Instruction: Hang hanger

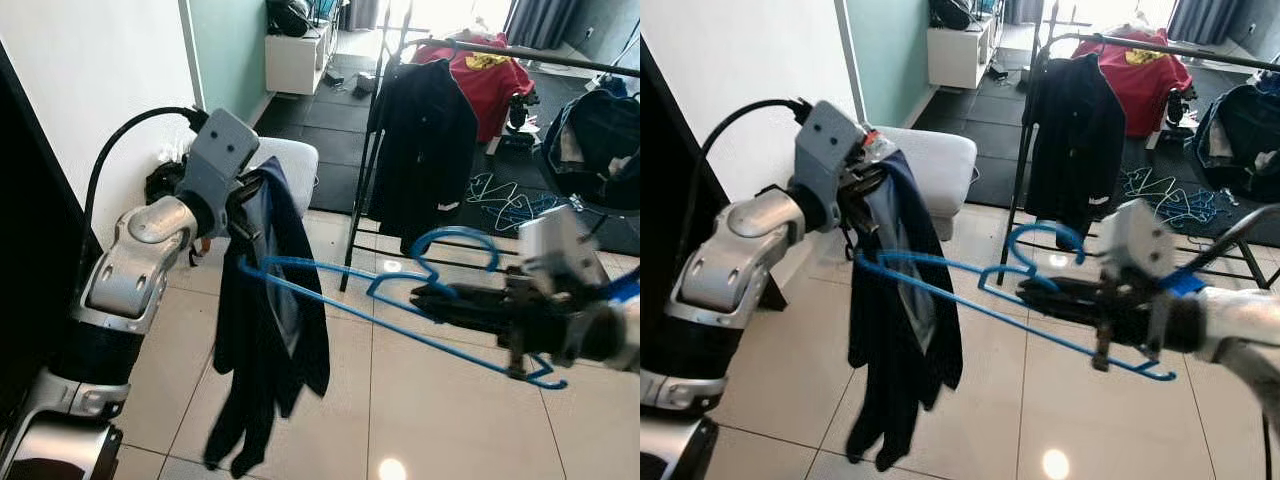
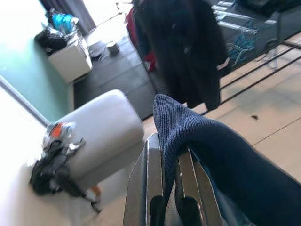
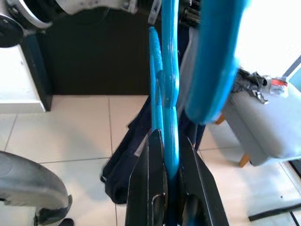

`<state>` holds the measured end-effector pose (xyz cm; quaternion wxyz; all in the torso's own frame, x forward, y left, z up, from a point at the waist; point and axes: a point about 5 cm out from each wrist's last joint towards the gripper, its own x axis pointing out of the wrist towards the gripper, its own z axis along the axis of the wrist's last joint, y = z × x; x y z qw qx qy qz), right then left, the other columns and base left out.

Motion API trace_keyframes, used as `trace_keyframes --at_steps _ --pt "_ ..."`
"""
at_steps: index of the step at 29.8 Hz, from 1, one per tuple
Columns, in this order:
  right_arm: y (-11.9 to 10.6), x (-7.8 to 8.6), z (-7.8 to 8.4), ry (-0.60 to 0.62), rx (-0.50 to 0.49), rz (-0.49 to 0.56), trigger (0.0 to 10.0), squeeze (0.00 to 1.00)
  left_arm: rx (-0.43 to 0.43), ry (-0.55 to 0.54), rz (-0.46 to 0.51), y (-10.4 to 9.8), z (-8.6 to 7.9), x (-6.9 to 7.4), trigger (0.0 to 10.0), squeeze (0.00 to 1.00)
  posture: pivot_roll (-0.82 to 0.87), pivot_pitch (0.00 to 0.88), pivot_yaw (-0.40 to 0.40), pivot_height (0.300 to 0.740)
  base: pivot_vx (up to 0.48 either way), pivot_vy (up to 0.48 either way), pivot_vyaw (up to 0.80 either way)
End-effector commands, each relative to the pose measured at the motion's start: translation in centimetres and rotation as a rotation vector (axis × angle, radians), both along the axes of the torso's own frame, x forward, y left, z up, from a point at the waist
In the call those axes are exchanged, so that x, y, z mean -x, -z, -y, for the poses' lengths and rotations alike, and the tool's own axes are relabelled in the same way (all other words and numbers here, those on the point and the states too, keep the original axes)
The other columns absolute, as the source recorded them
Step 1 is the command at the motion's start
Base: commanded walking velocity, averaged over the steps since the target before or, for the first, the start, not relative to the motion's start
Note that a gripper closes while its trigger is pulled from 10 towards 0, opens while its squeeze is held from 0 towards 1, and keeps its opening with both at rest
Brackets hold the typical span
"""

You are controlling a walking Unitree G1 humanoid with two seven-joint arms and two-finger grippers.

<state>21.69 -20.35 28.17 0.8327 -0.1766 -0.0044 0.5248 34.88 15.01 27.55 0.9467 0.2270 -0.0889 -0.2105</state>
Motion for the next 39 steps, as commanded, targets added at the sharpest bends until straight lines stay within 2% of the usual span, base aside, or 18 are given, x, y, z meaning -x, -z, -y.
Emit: trace_keyframes --at_steps 1,7,10,19,22,26,39 --pt "-0.3 0.5 0.1 -0.016 0.022 -0.010 10.0 0.00 -0.031 -0.044 0.028 -0.6 -0.9 0.2 10.0 0.00 -0.02 0.072 -0.040 0.740 0.000 0.000 0.00" --pt "-0.2 0.5 1.4 0.057 0.079 -0.025 10.0 0.00 -0.028 -0.044 0.033 -0.7 -0.7 0.3 10.0 0.00 -0.02 0.069 -0.037 0.740 0.000 0.000 0.00" --pt "0.5 0.0 2.5 0.151 0.137 -0.040 10.0 0.00 -0.016 -0.012 0.032 -0.7 0.2 0.6 10.0 0.00 -0.03 0.067 -0.036 0.740 0.000 0.000 0.00" --pt "0.9 -0.5 2.4 0.187 0.138 -0.051 10.0 0.00 0.019 0.028 0.023 -0.8 1.4 1.0 10.0 0.00 -0.02 0.071 -0.037 0.740 0.000 0.000 0.00" --pt "1.2 -1.1 2.2 0.204 0.129 -0.055 10.0 0.00 0.076 0.081 0.023 -1.2 2.7 1.5 10.0 0.00 -0.02 0.073 -0.041 0.740 0.000 0.000 0.00" --pt "1.2 -1.2 2.0 0.199 0.115 -0.053 10.0 0.00 0.096 0.105 0.028 -1.2 3.5 1.7 10.0 0.00 -0.02 0.072 -0.040 0.740 0.000 0.000 0.00" --pt "1.2 -1.6 2.1 0.245 0.104 -0.039 10.0 0.00 0.128 0.160 0.028 -1.4 4.5 2.0 10.0 0.00 -0.02 0.074 -0.037 0.740 0.000 0.000 0.00"
